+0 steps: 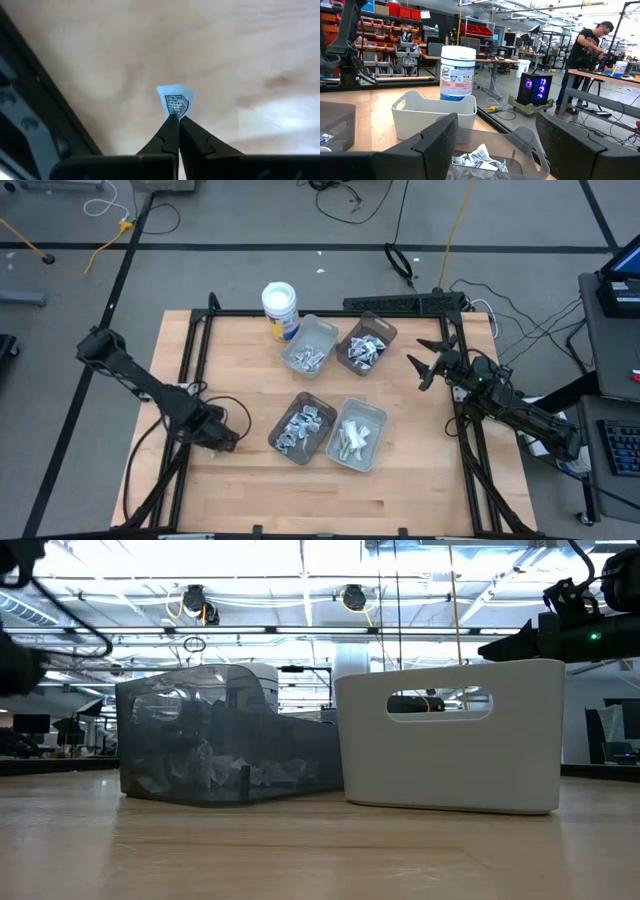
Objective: Pick & Place First Aid Supplies
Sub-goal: Put the orange ointment pack into the top gray bin
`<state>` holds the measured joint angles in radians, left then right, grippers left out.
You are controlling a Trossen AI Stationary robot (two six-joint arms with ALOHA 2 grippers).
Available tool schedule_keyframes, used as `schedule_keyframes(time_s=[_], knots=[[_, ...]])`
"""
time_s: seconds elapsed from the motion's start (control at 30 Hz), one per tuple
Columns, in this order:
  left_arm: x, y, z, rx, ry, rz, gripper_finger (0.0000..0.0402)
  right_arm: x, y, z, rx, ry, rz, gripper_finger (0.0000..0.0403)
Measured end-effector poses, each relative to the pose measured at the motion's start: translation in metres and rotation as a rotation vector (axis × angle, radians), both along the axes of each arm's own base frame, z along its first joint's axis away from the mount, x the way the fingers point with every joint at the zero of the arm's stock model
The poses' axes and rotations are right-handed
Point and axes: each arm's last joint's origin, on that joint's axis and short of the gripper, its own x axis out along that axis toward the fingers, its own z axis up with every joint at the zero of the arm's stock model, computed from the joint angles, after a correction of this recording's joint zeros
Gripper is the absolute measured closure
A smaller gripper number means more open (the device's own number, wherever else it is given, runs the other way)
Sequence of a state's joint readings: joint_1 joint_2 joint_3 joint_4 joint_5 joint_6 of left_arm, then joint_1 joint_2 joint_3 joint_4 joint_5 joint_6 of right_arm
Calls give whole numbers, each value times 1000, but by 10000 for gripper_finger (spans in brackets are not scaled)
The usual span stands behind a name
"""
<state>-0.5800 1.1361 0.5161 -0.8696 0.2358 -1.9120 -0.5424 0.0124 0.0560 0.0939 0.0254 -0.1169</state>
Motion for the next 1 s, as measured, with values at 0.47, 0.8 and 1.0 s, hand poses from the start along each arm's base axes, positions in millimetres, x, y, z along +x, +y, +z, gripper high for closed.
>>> schedule_keyframes(time_s=[0.47,0.8,1.0], knots=[[24,-3,76,-2,-151,-53,399,0,0,0,0,1,0,140],[35,12,108,35,-161,-84,400,0,0,0,0,0,0,140],[65,42,115,74,-183,-106,400,0,0,0,0,0,0,140]])
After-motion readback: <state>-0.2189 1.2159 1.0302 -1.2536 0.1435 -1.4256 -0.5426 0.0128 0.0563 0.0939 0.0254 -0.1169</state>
